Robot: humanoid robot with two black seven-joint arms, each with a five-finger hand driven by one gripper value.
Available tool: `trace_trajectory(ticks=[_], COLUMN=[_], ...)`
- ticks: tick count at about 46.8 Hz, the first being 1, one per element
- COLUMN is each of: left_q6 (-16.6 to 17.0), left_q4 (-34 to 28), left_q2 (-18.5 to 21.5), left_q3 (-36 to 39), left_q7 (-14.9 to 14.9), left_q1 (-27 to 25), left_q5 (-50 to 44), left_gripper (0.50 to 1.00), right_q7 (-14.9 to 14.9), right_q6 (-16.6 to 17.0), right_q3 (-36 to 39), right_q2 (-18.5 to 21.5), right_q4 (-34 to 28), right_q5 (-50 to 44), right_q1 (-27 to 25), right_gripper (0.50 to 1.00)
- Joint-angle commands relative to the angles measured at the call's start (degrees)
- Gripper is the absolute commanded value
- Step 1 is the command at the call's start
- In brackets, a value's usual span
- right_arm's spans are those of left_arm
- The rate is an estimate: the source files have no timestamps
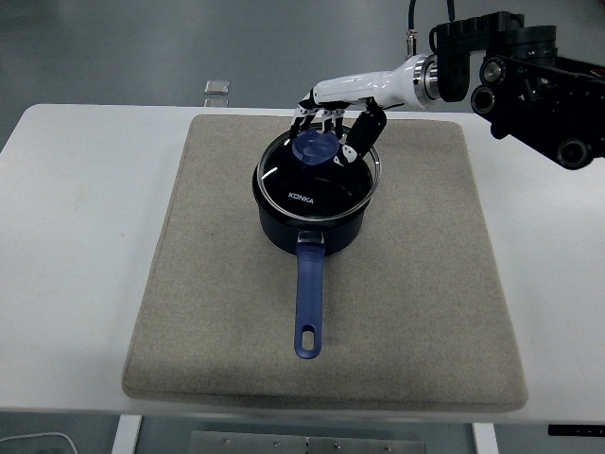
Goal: Lift the pot lid and place it to the right of the pot.
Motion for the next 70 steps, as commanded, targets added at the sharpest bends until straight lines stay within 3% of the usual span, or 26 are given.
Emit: trace_trajectory(ticks=[1, 10, 41, 50, 70], left_q6=[0.0, 0.0, 0.0, 0.0, 0.0], left_q4=[0.0, 0.0, 0.0, 0.0, 0.0], left_q2=[0.0, 0.0, 0.0, 0.0, 0.0], left_q3=[0.0, 0.0, 0.0, 0.0, 0.0], left_q7=[0.0, 0.0, 0.0, 0.0, 0.0], left_q1=[0.0, 0.0, 0.0, 0.0, 0.0], left_q5=[0.0, 0.0, 0.0, 0.0, 0.0], left_gripper=[1.0, 1.0, 1.0, 1.0, 1.0], right_q7=[0.0, 0.0, 0.7, 2.7, 6.1], right_q6=[0.2, 1.5, 3.9, 2.9, -2.8], right_q3=[0.0, 0.4, 1.0, 1.2, 0.5], right_q2=[-0.9, -3.1, -18.5, -19.1, -20.5], right_q4=[0.0, 0.3, 3.5, 3.0, -0.6], right_q5=[0.1, 0.6, 4.6, 4.9, 6.0], right_q1=[0.4, 0.8, 0.0, -3.2, -10.2], right_gripper=[0.5, 0.5, 0.5, 0.5, 0.5])
